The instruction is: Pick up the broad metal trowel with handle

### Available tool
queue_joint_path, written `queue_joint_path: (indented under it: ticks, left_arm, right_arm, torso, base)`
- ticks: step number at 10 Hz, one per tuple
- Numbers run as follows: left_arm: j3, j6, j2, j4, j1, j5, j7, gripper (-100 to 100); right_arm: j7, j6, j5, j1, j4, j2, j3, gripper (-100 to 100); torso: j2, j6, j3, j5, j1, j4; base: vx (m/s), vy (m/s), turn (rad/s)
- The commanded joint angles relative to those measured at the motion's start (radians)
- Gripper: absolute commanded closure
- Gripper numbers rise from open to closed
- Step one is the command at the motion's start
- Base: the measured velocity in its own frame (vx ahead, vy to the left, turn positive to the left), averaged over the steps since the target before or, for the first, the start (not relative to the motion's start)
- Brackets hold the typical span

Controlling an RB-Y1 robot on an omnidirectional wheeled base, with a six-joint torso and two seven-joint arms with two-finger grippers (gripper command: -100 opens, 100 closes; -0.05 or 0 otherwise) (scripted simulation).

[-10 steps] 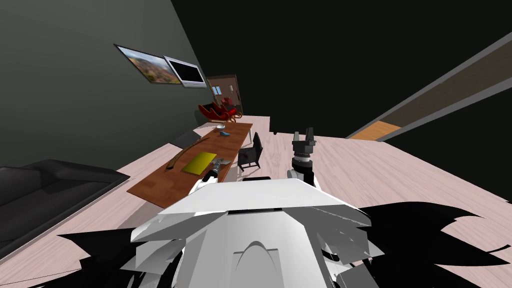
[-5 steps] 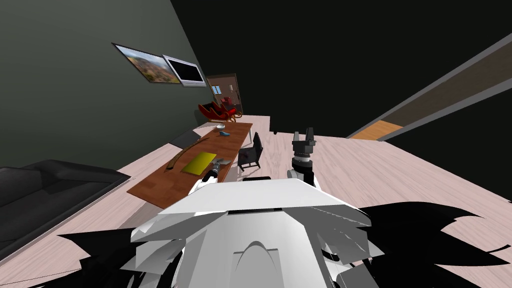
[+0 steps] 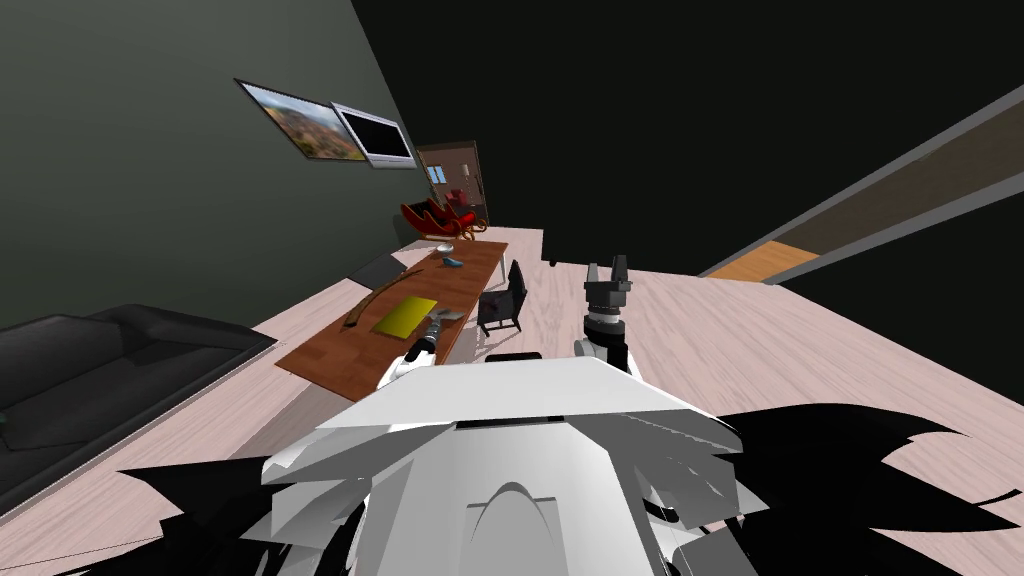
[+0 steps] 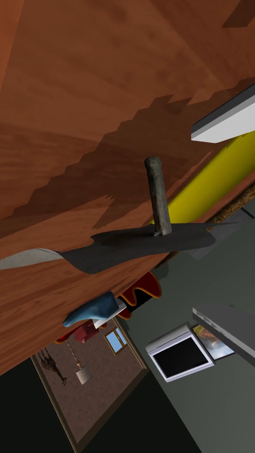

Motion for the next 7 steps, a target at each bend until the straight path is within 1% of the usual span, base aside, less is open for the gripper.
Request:
queue_joint_path:
  ticks: [1,3,4,5,6,7]
  left_arm:
    - [-0.008,-0.012,-0.005,-0.019,-0.008,-0.019,-0.021,-100]
    - [-0.016,-0.021,-0.014,-0.033,-0.015,-0.037,-0.04,-100]
    - [-0.026,-0.03,-0.024,-0.047,-0.021,-0.056,-0.06,-100]
    - [-0.031,-0.033,-0.029,-0.054,-0.024,-0.065,-0.069,-100]
    - [-0.04,-0.039,-0.038,-0.068,-0.029,-0.081,-0.086,-100]
    - [-0.044,-0.042,-0.042,-0.073,-0.032,-0.088,-0.094,-100]
  right_arm:
    - [0.0,0.0,0.0,0.0,0.0,0.0,0.0,0]
    - [0.0,0.0,0.0,0.0,0.0,0.0,0.0,0]
    - [0.0,0.0,0.0,0.0,0.0,0.0,0.0,0]
    - [0.0,0.0,0.0,0.0,0.0,0.0,0.0,0]
    - [0.0,0.0,0.0,0.0,0.0,0.0,0.0,0]
    - [0.0,0.0,0.0,0.0,0.0,0.0,0.0,0]
  torso:
    - [0.0,0.0,0.0,0.0,0.0,0.0]
    - [0.003,0.0,0.002,-0.001,-0.003,0.001]
    - [0.003,0.0,0.002,-0.001,-0.003,0.001]
    - [0.006,0.0,0.004,-0.001,-0.005,0.001]
    - [0.005,0.0,0.003,-0.001,-0.004,0.001]
    - [0.004,0.0,0.003,-0.001,-0.005,0.001]
  base:
    - [-0.237,-0.072,0.12]
    - [-0.238,-0.08,0.062]
    - [-0.303,-0.103,0.1]
    - [-0.267,-0.093,0.078]
    - [-0.253,-0.101,0.064]
    - [-0.23,-0.074,0.054]
